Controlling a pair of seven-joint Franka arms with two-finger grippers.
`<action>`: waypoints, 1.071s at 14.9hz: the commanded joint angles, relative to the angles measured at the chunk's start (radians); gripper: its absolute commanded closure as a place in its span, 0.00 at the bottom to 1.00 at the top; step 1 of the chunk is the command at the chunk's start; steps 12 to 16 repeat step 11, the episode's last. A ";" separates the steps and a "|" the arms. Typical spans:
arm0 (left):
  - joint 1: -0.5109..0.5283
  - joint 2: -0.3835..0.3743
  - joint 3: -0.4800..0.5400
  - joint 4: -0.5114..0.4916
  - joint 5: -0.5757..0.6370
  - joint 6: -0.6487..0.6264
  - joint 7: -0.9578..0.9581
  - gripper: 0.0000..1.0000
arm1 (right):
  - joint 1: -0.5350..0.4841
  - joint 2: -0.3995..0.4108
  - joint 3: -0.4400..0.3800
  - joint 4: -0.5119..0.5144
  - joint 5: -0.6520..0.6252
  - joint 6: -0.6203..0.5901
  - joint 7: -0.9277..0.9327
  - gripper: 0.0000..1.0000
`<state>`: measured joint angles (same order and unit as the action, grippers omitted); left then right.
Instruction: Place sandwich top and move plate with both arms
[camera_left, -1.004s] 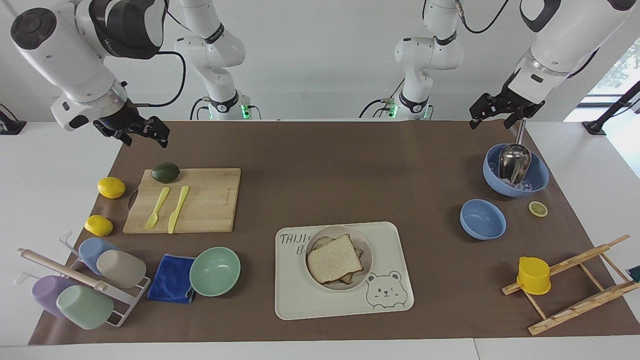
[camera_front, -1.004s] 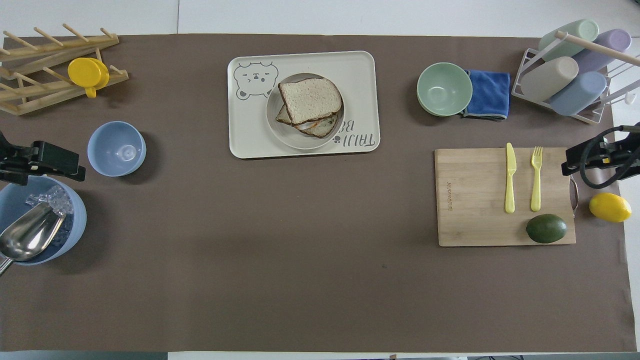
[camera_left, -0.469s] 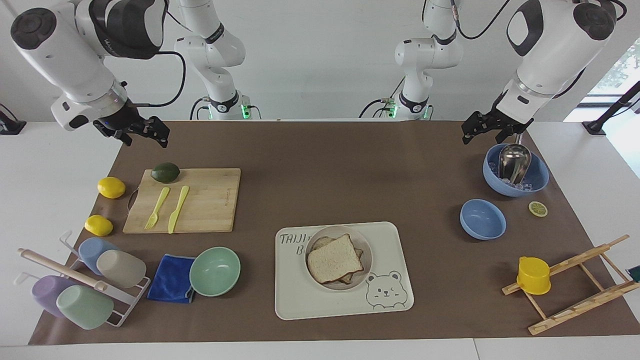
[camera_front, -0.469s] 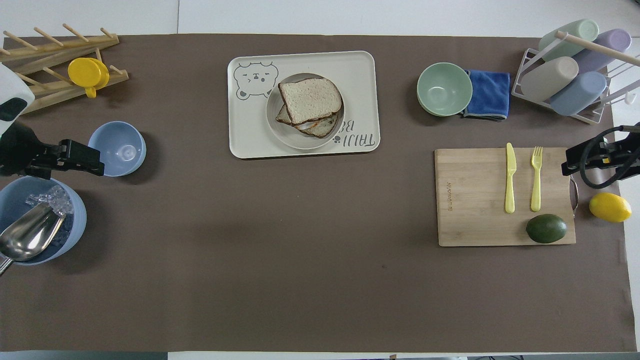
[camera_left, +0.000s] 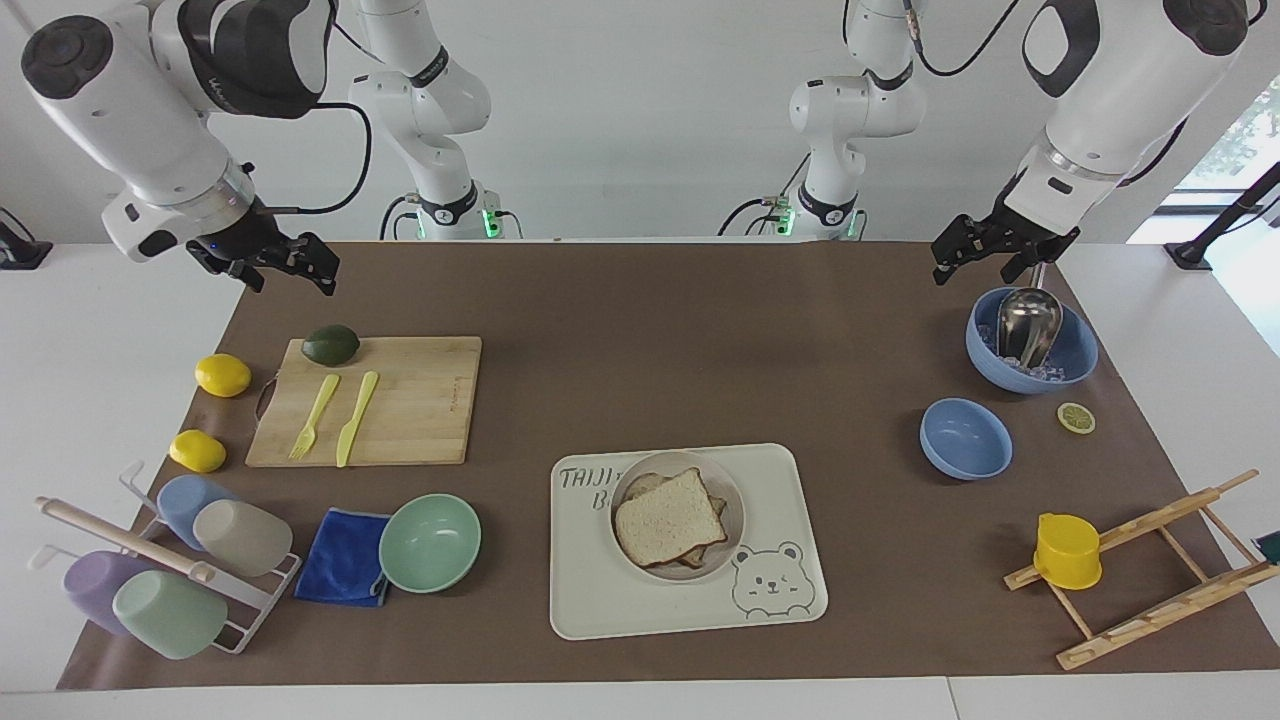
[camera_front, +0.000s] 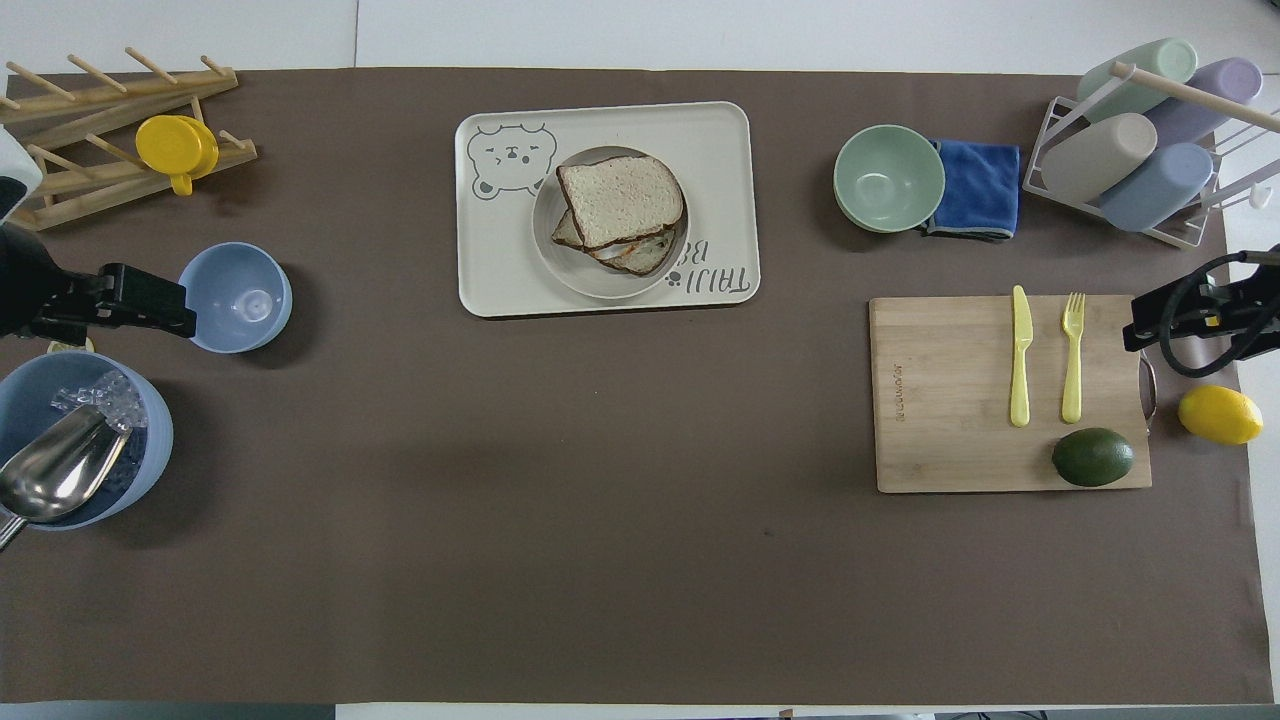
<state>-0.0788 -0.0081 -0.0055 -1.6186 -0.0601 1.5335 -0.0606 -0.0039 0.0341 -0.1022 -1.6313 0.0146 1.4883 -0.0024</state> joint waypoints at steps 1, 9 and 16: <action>-0.007 0.010 0.007 0.022 0.020 -0.024 0.007 0.00 | -0.002 -0.020 0.006 -0.019 0.004 -0.008 0.013 0.00; -0.004 0.000 -0.002 0.036 0.040 -0.032 -0.002 0.00 | -0.002 -0.020 0.006 -0.019 0.004 -0.008 0.013 0.00; -0.006 -0.001 -0.002 0.031 0.040 -0.027 -0.002 0.00 | -0.004 -0.020 0.006 -0.019 0.004 -0.008 0.013 0.00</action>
